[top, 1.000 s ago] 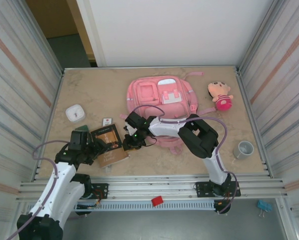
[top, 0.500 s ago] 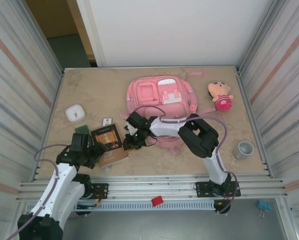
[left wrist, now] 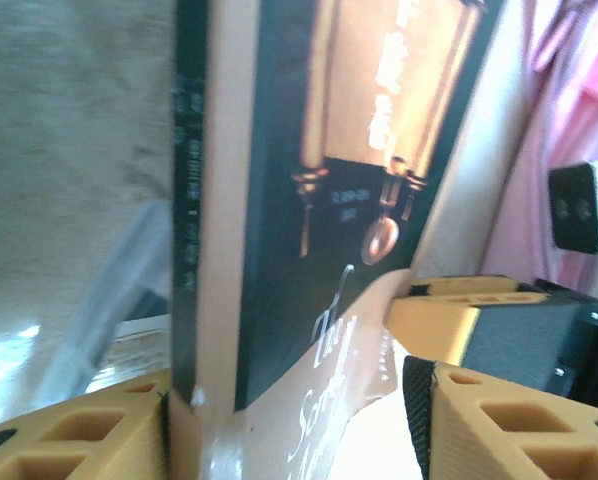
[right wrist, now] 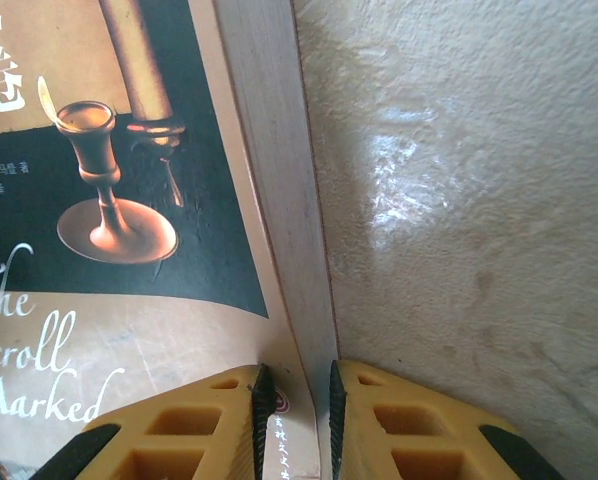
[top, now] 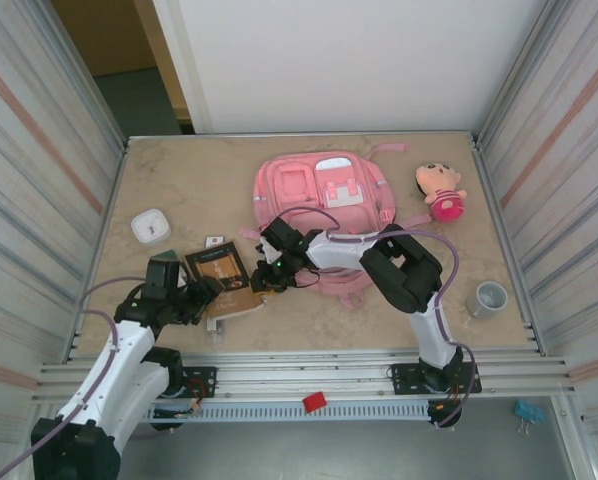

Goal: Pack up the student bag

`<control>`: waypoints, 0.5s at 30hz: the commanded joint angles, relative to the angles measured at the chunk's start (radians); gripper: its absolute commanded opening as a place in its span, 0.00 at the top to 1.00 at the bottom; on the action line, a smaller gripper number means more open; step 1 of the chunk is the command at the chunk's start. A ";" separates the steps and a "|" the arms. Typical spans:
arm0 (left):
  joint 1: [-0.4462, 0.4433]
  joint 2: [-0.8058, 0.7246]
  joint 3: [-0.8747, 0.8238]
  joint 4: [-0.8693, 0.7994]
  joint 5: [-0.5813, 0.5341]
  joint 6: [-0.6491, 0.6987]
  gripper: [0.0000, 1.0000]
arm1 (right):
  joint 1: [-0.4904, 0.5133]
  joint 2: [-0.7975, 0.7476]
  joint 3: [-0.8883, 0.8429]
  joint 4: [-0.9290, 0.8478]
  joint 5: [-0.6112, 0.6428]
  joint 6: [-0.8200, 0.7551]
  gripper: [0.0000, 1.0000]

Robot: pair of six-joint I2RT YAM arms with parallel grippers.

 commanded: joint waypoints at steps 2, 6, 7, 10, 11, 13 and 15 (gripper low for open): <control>-0.044 0.057 0.024 0.149 0.066 -0.011 0.41 | 0.012 -0.020 -0.032 0.026 -0.009 0.027 0.76; -0.085 0.120 0.073 0.155 0.019 0.028 0.50 | 0.005 -0.034 -0.056 0.051 -0.011 0.039 0.76; -0.089 0.130 0.085 0.141 -0.001 0.042 0.55 | 0.004 -0.038 -0.061 0.055 -0.011 0.042 0.76; -0.100 0.161 0.119 0.088 -0.078 0.081 0.86 | -0.004 -0.062 -0.083 0.080 -0.007 0.048 0.76; -0.105 0.164 0.127 0.079 -0.098 0.094 0.94 | -0.006 -0.078 -0.097 0.094 -0.003 0.050 0.75; -0.120 0.164 0.145 0.072 -0.127 0.127 1.00 | -0.012 -0.114 -0.121 0.117 0.009 0.055 0.73; -0.150 0.159 0.178 0.055 -0.168 0.169 1.00 | -0.020 -0.172 -0.145 0.134 0.034 0.056 0.66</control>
